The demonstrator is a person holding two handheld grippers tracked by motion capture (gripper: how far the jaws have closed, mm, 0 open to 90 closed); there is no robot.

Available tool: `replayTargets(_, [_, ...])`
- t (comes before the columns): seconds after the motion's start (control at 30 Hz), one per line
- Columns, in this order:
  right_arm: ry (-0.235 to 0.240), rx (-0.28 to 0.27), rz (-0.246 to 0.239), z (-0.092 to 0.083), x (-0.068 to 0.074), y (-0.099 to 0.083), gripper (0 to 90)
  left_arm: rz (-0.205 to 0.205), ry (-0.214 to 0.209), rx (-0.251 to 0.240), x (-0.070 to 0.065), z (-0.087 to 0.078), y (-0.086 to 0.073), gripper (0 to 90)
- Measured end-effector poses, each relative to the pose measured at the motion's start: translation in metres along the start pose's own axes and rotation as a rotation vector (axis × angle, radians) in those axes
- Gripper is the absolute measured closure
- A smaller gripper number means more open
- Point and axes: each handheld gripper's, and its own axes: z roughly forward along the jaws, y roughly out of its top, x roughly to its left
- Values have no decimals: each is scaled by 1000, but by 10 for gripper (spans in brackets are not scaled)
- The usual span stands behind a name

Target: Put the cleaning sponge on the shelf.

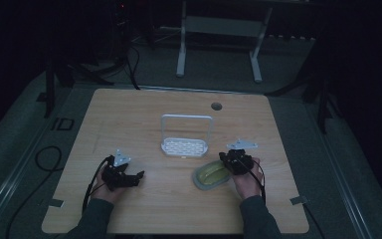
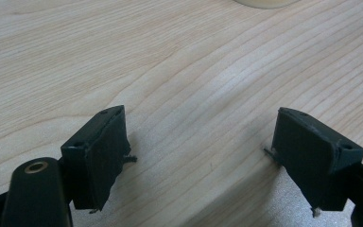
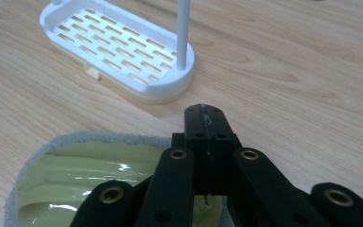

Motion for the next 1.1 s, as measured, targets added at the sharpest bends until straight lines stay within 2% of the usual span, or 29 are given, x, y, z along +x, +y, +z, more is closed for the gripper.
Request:
replayTargets(0.4, [12,29,-10,0,1,-2,900,-1,1,-1,0,0,0,193])
replayTargets(1.1, [13,40,-27,-21,6,-26,900,-4,2,-2,-1,1,1,192])
